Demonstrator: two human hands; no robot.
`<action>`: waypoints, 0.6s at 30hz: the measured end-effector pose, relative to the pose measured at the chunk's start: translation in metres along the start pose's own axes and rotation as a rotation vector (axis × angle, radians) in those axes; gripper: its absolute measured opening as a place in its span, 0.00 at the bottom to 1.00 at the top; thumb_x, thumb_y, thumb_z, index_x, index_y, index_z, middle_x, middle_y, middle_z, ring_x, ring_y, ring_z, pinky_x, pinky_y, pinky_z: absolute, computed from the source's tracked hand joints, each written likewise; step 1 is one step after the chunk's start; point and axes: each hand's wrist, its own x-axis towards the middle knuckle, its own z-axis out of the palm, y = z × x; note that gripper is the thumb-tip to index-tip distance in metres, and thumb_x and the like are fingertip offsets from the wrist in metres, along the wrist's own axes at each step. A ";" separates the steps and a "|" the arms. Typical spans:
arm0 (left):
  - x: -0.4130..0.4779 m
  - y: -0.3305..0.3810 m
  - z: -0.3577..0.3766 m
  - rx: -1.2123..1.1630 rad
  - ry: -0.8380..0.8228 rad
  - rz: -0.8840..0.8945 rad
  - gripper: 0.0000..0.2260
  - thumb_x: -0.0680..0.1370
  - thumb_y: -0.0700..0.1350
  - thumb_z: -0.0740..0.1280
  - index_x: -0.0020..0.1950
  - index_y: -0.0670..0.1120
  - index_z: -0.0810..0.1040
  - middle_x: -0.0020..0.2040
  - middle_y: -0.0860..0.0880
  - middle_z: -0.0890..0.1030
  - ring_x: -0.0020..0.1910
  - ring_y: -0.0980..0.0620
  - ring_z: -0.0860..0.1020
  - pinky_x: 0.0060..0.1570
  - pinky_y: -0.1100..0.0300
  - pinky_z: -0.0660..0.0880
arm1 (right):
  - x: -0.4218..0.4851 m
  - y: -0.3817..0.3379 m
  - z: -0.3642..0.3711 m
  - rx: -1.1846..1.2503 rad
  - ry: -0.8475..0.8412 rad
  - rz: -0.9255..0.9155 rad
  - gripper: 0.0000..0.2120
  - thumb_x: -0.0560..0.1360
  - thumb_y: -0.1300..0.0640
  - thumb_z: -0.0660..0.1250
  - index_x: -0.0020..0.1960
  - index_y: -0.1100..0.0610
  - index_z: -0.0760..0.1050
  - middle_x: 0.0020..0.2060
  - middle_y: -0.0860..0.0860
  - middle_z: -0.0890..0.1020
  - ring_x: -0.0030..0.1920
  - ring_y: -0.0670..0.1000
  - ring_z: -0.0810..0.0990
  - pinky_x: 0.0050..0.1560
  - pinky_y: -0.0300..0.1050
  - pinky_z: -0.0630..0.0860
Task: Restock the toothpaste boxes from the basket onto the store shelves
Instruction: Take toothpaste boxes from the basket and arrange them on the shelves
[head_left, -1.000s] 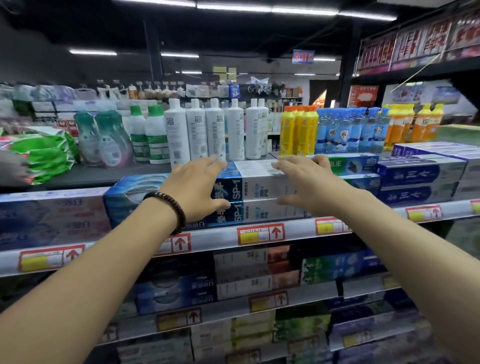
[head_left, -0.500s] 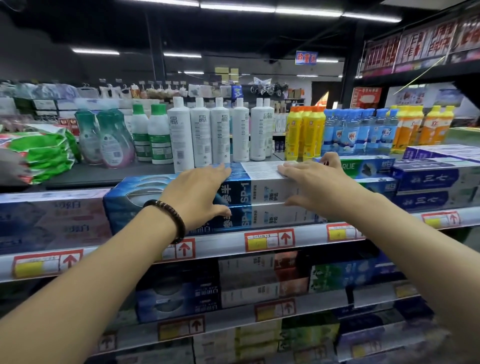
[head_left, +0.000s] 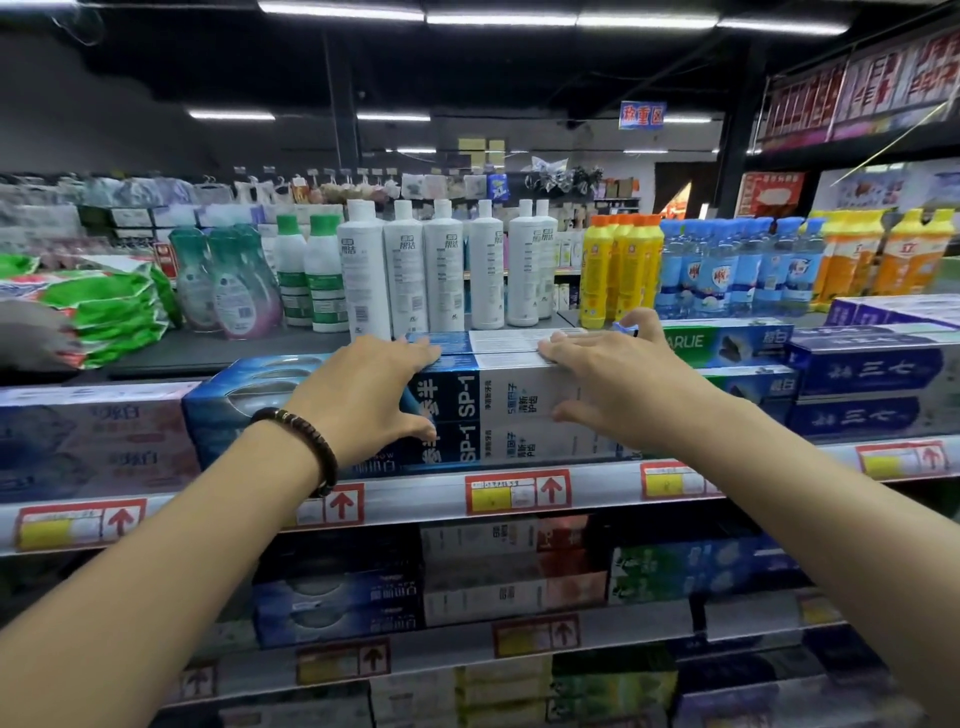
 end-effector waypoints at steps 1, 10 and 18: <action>0.000 -0.001 0.000 0.002 0.003 0.004 0.41 0.69 0.52 0.83 0.79 0.48 0.71 0.76 0.48 0.74 0.74 0.49 0.74 0.74 0.50 0.71 | 0.000 0.000 0.000 -0.005 -0.007 0.000 0.29 0.80 0.38 0.69 0.75 0.49 0.67 0.74 0.47 0.75 0.74 0.51 0.74 0.74 0.63 0.53; 0.013 -0.006 -0.002 0.047 0.000 0.041 0.49 0.67 0.59 0.83 0.83 0.52 0.64 0.78 0.50 0.72 0.77 0.49 0.69 0.76 0.51 0.67 | 0.003 0.001 -0.003 -0.020 -0.021 -0.028 0.46 0.73 0.28 0.71 0.80 0.52 0.61 0.77 0.50 0.71 0.76 0.51 0.71 0.76 0.67 0.50; 0.034 0.005 -0.001 0.052 -0.241 0.030 0.60 0.65 0.71 0.77 0.86 0.51 0.50 0.86 0.50 0.49 0.85 0.51 0.50 0.83 0.53 0.52 | 0.022 0.007 -0.001 -0.084 -0.126 -0.050 0.55 0.67 0.20 0.67 0.81 0.54 0.61 0.75 0.50 0.72 0.74 0.53 0.74 0.77 0.72 0.48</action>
